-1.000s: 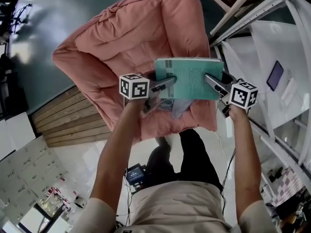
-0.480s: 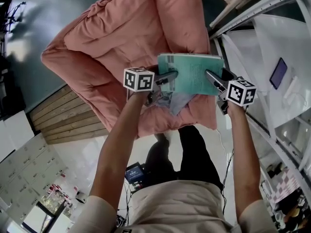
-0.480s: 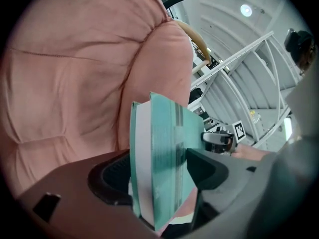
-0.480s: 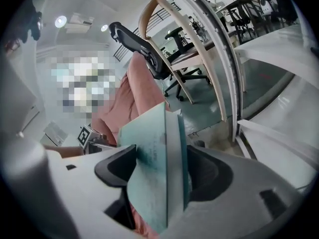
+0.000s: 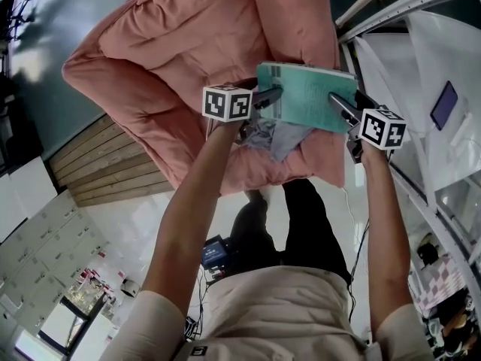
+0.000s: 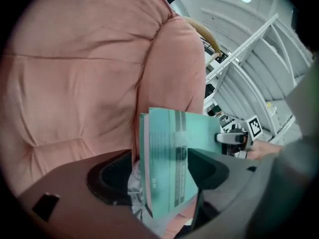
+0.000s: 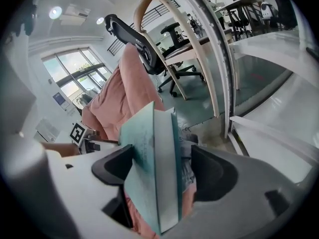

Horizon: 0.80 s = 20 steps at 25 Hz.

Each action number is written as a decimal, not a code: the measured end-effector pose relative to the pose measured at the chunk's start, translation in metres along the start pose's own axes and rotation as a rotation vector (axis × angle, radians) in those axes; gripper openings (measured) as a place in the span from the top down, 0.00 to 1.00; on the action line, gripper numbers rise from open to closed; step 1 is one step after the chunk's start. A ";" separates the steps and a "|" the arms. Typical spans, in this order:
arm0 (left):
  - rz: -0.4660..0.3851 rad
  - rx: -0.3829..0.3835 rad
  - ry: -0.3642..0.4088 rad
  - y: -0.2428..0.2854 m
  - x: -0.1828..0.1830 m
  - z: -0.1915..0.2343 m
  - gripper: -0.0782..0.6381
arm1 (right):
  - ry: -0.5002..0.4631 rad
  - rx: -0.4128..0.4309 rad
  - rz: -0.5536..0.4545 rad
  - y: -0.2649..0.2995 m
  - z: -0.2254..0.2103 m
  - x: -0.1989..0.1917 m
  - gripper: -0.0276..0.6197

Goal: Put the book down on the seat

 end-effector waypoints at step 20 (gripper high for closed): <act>-0.104 0.022 0.044 -0.080 0.016 -0.015 0.44 | -0.071 -0.010 -0.074 -0.049 0.063 0.021 0.41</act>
Point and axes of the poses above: the fingertips, and each gripper's own axes: y forward along the fingers, z to its left, x out of its top, the point moved 9 cm from there along -y, backward along the fingers, and after that the axes turned 5 degrees about x, right-handed, at the moved point
